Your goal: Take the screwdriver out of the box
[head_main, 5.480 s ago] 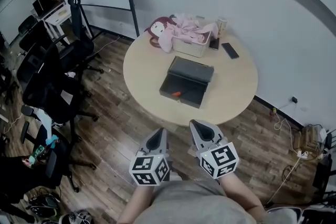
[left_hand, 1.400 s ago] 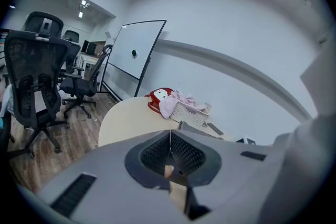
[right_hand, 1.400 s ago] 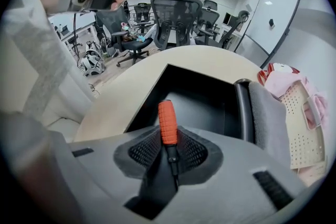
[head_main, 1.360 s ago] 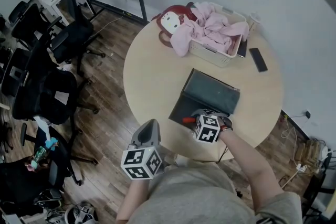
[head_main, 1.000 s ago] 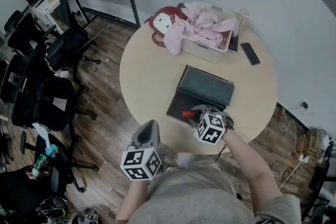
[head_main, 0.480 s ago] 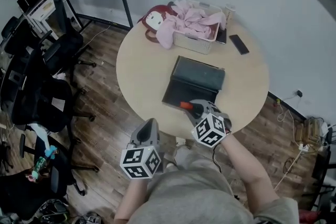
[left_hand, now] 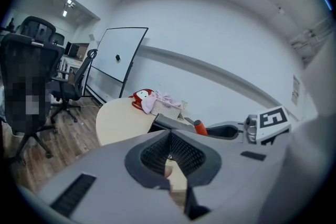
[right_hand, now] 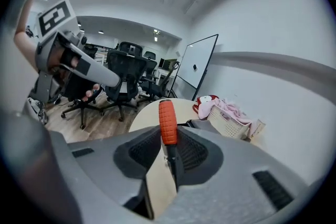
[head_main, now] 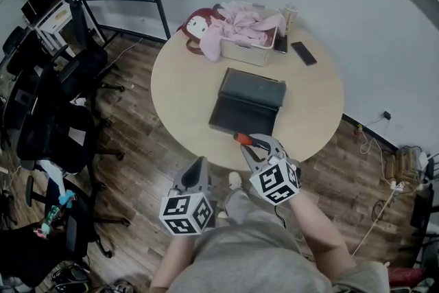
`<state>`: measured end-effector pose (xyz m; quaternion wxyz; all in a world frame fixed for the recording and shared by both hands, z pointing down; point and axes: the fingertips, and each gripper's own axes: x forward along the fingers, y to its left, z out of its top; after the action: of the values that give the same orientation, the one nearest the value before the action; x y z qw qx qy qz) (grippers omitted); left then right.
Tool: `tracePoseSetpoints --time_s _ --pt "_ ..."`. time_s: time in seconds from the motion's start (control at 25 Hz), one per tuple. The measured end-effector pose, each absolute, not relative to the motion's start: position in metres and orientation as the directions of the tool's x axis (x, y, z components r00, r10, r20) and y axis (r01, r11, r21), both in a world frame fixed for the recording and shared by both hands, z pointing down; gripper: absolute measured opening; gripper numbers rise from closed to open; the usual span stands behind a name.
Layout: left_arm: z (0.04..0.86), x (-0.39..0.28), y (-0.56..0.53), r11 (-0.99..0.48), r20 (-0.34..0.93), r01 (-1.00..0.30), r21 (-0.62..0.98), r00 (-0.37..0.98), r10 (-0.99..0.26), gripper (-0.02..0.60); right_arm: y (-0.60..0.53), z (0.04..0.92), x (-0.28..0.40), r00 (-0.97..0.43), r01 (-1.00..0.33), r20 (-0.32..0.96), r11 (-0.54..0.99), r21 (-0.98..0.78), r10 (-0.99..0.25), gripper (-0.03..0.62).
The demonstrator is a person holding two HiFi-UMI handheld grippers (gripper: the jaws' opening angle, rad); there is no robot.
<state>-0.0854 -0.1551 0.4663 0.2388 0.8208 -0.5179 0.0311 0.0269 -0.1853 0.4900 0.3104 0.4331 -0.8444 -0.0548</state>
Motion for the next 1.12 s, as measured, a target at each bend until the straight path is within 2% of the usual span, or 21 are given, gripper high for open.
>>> tracePoseSetpoints --time_s 0.56,1.12 --pt "0.468 -0.073 -0.121 -0.384 0.289 -0.857 0.344 0.486 -0.825 0.004 -0.138 0.467 0.043 -0.410 -0.850 0.341 0.490 0.192 -0.846 0.084" --pt "0.465 -0.073 -0.125 -0.387 0.281 -0.855 0.346 0.488 -0.826 0.004 -0.134 0.464 0.049 -0.399 -0.879 0.313 0.457 0.136 -0.862 0.084"
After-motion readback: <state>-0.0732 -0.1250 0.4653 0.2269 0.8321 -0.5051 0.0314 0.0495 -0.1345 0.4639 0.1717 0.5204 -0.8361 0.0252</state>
